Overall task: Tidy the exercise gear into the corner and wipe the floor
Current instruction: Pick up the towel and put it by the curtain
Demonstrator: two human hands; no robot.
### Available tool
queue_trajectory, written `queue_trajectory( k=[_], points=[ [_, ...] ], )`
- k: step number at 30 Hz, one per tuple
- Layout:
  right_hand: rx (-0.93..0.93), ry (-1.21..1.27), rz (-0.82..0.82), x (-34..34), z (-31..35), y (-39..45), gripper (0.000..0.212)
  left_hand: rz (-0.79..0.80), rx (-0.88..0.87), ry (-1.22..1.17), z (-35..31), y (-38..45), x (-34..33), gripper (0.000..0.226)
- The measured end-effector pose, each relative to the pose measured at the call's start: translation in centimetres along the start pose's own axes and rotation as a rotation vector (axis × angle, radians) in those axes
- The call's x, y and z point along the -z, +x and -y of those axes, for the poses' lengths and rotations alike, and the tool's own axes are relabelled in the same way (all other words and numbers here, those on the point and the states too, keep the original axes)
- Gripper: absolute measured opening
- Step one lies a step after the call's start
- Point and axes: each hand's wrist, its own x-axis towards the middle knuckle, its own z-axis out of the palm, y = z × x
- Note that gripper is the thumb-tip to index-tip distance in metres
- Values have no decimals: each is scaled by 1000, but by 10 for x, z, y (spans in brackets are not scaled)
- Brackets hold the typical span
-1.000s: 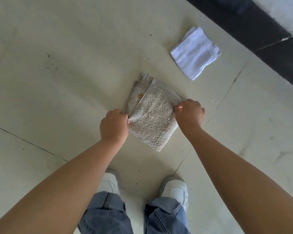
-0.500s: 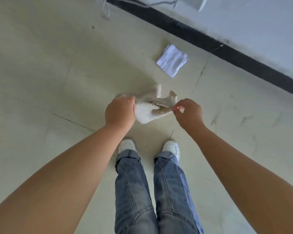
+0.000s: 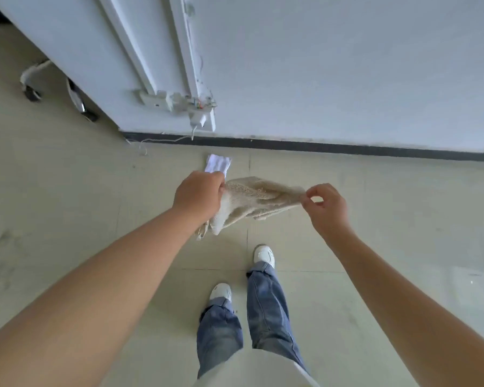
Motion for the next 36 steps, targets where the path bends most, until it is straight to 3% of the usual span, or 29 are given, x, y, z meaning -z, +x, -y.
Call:
queue_trajectory(
  k=[7,16,23,36],
  points=[
    [-60,150,-365,171,-19,-73,13,37,-368,2,-188,-32,55,23],
    [-143,131,-844,433,-126,-172,15,-55,-785,182,-497,-106,54,22],
    [-287,108,-1060,608,-262,-253,19,-72,-833,21,-708,-163,-12,13],
    [-506,200,-1231,827,-473,-309,19,284,-1152,-320,-1022,-205,-102,18]
  ],
)
